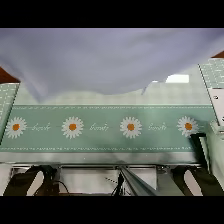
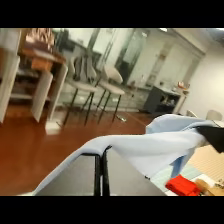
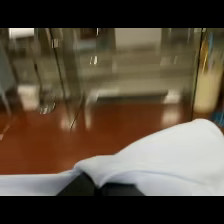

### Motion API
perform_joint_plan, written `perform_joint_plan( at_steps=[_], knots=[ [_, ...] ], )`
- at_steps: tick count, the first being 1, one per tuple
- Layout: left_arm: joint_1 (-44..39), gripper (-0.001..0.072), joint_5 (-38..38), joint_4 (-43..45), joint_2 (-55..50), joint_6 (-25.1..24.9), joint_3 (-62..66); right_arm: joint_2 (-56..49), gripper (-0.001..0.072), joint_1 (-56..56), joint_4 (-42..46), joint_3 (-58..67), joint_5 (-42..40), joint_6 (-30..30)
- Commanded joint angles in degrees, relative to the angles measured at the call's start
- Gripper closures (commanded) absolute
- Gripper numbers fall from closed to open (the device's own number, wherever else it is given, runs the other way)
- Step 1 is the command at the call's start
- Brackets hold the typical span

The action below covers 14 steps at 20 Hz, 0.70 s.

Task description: Fold the shirts.

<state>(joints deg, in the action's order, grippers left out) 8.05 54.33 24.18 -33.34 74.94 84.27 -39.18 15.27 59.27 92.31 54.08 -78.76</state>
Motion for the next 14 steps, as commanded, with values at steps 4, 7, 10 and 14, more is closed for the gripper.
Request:
perform_joint_plan(
  at_steps=[4, 7, 10, 14],
  knots=[
    [3.41, 0.0685, 18.25, 15.45, 1.99, 14.58, 15.43, 2.93, 0.0688, 0.22, 12.55, 17.79, 17.73, -7.45],
    [3.41, 0.0685, 25.73, 20.68, 1.97, 19.65, 17.75, 2.43, 0.0689, 0.22, 16.61, 20.35, 27.85, -7.45],
    [3.41, 0.0685, 32.96, 23.34, 1.46, 20.98, 17.73, 0.15, 0.0689, 0.22, 17.4, 20.35, 39.36, -6.34],
    [3.41, 0.0684, 43.3, 38.38, -1.07, 20.74, 14.23, -7.63, 0.0689, 0.2, 14.19, 20.35, 46.99, -3.26]
  ],
)
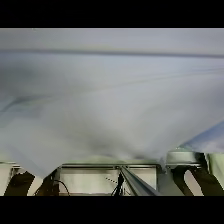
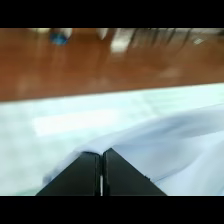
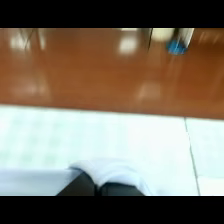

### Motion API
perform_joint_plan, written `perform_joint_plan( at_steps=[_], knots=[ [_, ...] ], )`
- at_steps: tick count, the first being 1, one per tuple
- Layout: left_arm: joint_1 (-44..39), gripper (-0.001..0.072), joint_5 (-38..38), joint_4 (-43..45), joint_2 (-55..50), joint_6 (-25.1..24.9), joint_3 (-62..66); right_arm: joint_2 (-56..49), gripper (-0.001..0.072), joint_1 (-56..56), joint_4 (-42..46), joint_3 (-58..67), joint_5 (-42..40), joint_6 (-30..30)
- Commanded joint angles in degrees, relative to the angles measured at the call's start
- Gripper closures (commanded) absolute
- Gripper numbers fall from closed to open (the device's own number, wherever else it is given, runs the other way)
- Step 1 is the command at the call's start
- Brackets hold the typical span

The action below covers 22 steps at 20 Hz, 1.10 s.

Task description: Fold the shirts.

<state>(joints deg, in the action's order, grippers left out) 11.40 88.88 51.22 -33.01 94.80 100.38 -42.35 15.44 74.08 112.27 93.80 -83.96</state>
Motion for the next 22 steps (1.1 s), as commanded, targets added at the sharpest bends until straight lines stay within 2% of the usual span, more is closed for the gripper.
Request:
perform_joint_plan(
  at_steps=[1, 3, 7, 11, 16, 19, 22],
  knots=[
    [0.04, 0.0684, 9.07, 13.07, -2.08, 0.33, -5.05, -7.32, 0.0689, 0.02, -1.81, 0.39, 7.61, 1.97],
    [-0.02, 0.0684, 6.62, 12.7, -3.5, -1.9, -12.52, -14.84, 0.0689, -1.11, -3.28, 0.39, 8.81, 2.01],
    [0.0, 0.0684, -6.49, 12.68, -8.83, -5.62, -26.75, -32.74, 0.0689, -9.99, 4.31, 0.39, 5.66, 3.5],
    [-0.02, 0.0683, -19.28, 12.46, -20.61, -10.49, -32.0, -47.39, 0.0688, -14.71, 6.47, 0.39, -10.82, 3.61],
    [-0.2, 0.0683, -37.88, -2.05, -35.15, -22.14, -31.98, -56.65, 0.0688, -16.26, 2.23, 0.39, -26.51, 1.55],
    [-2.16, 0.0683, -45.75, -8.85, -41.83, -23.69, -32.0, -60.81, 0.0688, -16.26, 0.35, 0.39, -27.34, -2.58],
    [-5.84, 0.0683, -46.86, -10.34, -49.51, -23.67, -31.98, -65.66, 0.0688, -16.28, -0.7, 0.39, -20.87, -3.37]
  ],
)
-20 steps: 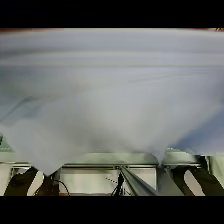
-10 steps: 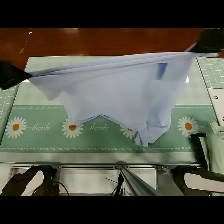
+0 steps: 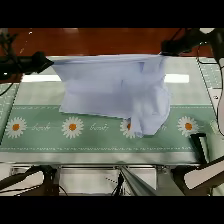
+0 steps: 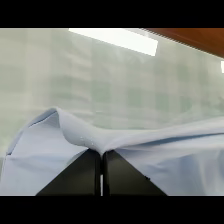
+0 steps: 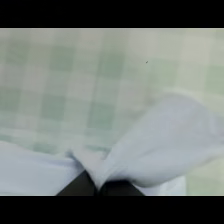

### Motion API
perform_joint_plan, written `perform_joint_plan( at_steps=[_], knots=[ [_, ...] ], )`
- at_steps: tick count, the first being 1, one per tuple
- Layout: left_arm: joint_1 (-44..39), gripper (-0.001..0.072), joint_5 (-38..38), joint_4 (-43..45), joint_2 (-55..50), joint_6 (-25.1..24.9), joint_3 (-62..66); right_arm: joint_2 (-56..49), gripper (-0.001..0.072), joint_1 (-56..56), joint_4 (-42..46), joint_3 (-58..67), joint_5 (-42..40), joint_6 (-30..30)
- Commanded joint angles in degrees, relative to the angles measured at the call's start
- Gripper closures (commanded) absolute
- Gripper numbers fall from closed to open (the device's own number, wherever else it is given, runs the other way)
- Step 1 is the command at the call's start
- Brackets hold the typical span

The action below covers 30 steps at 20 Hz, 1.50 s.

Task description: Fold the shirts.

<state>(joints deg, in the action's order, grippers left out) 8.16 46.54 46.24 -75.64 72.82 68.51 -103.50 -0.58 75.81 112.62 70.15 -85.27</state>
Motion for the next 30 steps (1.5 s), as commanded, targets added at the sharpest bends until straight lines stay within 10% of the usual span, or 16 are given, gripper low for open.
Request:
perform_joint_plan(
  at_steps=[1, 7, 10, 11, 13, 19, 24, 30],
  knots=[
    [-3.52, 0.0682, -3.67, -5.38, -9.35, -1.66, -0.11, -5.77, 0.0688, -0.24, -2.45, 0.02, 4.83, -2.43],
    [-5.44, 0.0682, 2.16, -7.96, -15.21, -1.64, 0.11, -7.65, 0.0684, -0.24, -3.15, 0.02, 9.9, -3.45],
    [-2.29, 0.0584, 6.49, -7.87, -15.08, -1.68, 5.2, -4.79, 0.032, 0.35, -3.5, 0.04, 12.26, -0.35],
    [0.02, 0.043, 9.7, -7.85, -15.08, -1.66, 8.46, -3.15, 0.0269, 0.94, -2.51, 0.04, 14.03, 1.77],
    [5.62, 0.0223, 17.79, -6.64, -15.1, -1.66, 15.26, 0.87, 0.0269, 2.8, 4.31, 0.04, 19.34, 3.96],
    [17.0, 0.0237, 39.52, 0.85, -15.19, 3.28, 12.7, 11.26, 0.0262, 13.84, 10.21, -14.36, 31.58, 2.91],
    [19.1, 0.0153, 36.65, 0.98, -15.93, 1.03, 3.26, 21.33, 0.0214, 23.06, -10.45, -35.36, 21.22, 9.4],
    [16.02, 0.0135, 36.59, 3.87, -22.05, 1.84, 3.34, 25.57, 0.0214, 25.22, -10.8, -38.47, 14.21, 9.81]
  ],
)
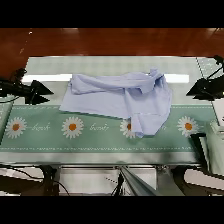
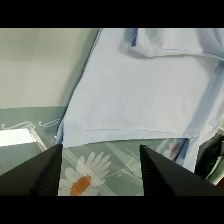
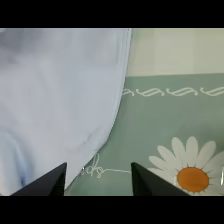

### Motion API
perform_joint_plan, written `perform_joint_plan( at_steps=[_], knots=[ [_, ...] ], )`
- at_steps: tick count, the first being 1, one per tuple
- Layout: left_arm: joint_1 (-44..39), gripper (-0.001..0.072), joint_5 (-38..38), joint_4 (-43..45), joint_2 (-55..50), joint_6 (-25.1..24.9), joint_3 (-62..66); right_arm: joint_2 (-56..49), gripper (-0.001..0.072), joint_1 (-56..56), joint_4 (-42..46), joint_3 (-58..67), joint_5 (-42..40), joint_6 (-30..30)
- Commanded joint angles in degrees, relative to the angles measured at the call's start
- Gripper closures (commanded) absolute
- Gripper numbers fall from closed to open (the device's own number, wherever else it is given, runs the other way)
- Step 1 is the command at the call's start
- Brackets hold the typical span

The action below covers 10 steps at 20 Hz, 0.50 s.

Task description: Fold the shirts.

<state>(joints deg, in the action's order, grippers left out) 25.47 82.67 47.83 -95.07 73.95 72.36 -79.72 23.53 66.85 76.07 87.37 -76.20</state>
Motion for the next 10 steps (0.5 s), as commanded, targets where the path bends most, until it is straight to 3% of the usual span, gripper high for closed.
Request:
perform_joint_plan(
  at_steps=[1, 4, 5, 10],
  knots=[
    [-2.29, 0.0136, 0.46, 3.32, -3.76, 1.05, -0.5, 1.79, 0.0214, 1.11, -1.84, -1.92, -3.06, 0.74],
    [-5.16, 0.0139, -0.26, 3.63, -6.36, 1.16, -0.48, 1.79, 0.0214, 1.11, -1.84, -1.92, -3.13, 0.7],
    [-5.99, 0.0188, -0.83, 3.63, -6.58, 1.14, -0.46, 1.79, 0.0214, 1.11, -1.86, -1.92, -3.17, 0.68],
    [-11.04, 0.0188, -1.25, 3.65, -8.17, 4.11, -0.46, 1.79, 0.0215, 1.11, -1.88, -1.92, -3.23, 0.42]
  ],
)
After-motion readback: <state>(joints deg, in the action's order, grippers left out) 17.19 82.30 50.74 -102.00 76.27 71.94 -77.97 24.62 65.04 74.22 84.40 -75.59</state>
